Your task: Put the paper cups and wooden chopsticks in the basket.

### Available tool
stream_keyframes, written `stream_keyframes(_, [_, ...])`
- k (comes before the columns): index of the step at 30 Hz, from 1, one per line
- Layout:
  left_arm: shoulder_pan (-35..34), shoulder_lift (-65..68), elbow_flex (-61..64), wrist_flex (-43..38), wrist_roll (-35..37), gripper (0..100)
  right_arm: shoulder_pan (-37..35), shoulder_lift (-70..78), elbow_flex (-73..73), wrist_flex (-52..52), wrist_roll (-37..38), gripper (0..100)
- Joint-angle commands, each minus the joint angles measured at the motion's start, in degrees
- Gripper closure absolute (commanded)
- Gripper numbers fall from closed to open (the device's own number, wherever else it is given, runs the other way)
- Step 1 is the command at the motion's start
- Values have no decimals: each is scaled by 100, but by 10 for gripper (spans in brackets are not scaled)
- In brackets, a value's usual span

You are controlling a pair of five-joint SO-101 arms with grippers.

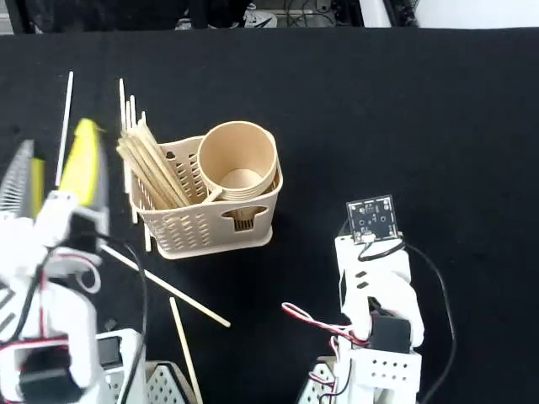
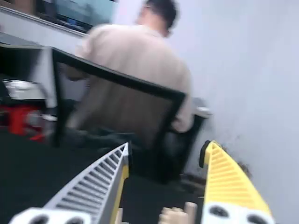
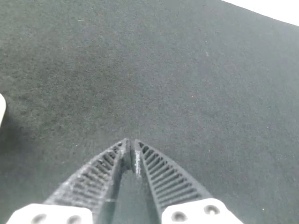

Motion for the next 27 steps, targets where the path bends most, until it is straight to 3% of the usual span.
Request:
stream_keyframes(1, [-435, 1723, -866, 334, -1169, 740, -70, -189, -22, -70, 62, 984])
stream_keyframes(6, [-1182, 3930, -1745, 747, -2127, 739, -70, -189, -22, -70, 62, 984])
stream_keyframes(12, [-1780, 6356, -2967, 747, -2215, 737, -70, -189, -22, -70, 62, 984])
stream_keyframes(20, [-1815, 9653, -4769, 774, -2769, 740, -70, -189, -22, -70, 62, 984])
stream_keyframes(27, [-1666, 12123, -6730, 800, -2787, 740, -70, -189, -22, -70, 62, 984])
